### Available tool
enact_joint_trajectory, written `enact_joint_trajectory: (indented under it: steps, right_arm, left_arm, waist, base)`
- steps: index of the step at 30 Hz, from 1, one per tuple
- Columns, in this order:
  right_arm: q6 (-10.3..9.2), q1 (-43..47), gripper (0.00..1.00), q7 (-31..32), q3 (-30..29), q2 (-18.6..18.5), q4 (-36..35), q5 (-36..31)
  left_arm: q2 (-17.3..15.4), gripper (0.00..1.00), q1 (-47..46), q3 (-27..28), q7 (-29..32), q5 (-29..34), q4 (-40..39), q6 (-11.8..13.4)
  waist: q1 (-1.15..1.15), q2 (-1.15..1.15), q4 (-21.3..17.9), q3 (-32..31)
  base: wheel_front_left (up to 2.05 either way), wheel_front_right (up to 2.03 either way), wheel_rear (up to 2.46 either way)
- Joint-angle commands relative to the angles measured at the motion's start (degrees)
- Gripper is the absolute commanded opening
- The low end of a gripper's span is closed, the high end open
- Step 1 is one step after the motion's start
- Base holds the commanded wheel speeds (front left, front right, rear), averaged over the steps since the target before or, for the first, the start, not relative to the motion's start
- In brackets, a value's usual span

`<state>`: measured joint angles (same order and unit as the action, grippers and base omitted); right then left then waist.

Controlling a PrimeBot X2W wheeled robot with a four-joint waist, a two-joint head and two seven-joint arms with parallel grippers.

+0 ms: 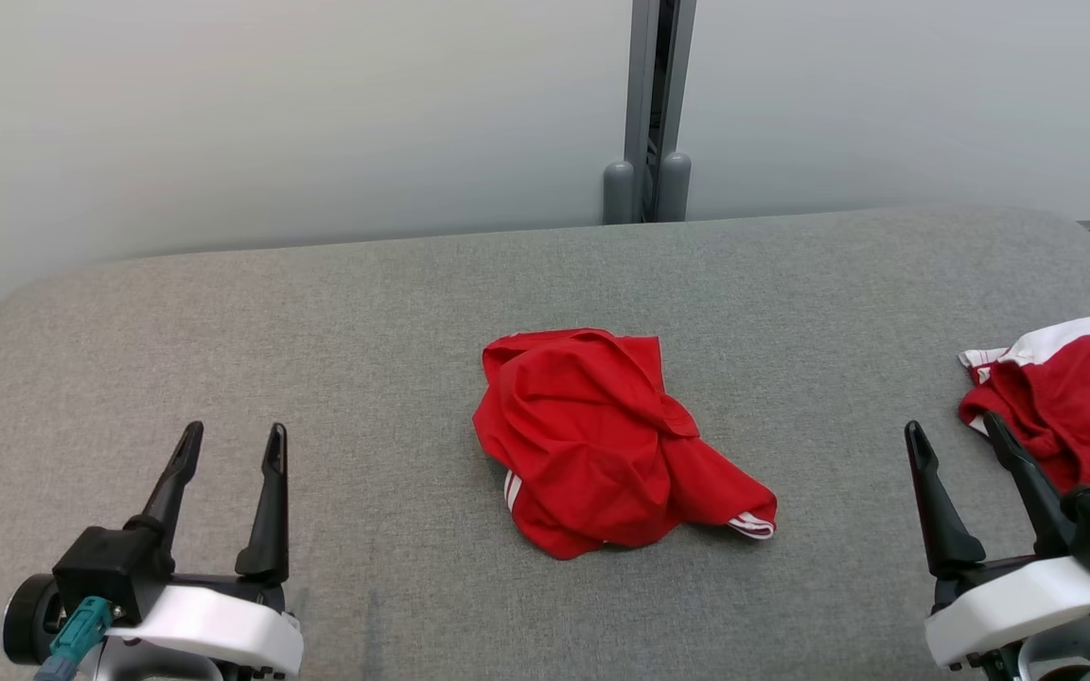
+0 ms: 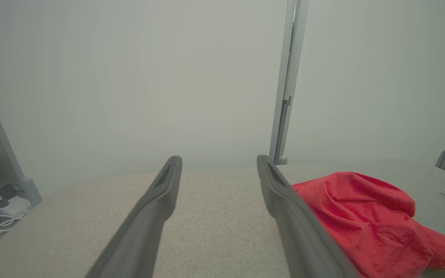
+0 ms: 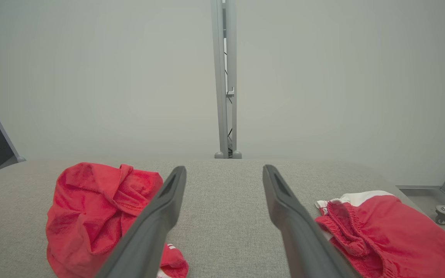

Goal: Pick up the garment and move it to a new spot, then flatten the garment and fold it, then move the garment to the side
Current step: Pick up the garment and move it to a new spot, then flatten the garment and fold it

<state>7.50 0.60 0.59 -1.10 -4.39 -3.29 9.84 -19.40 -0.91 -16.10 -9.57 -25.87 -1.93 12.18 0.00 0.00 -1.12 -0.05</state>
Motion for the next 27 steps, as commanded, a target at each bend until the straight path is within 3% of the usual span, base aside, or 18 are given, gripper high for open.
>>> enact_joint_trajectory:
  steps: [1, 27]
  right_arm:
    - [-0.02, 0.84, 1.0, 0.52, -0.13, -0.15, -0.49, -0.3]
    - [-0.02, 0.97, 1.0, 2.06, 0.21, -0.04, -1.63, -0.45]
  left_arm:
    - [-0.61, 1.0, 0.63, -0.23, 0.45, -0.11, -0.27, 0.37]
    - [-1.64, 1.0, 1.37, -1.3, 2.81, 0.28, -1.86, 1.88]
  waist:
    - [0.0, 0.0, 0.14, -0.42]
    - [0.0, 0.0, 0.37, -0.66]
  base:
    - [0.0, 0.0, 0.0]
    - [0.0, 0.0, 0.0]
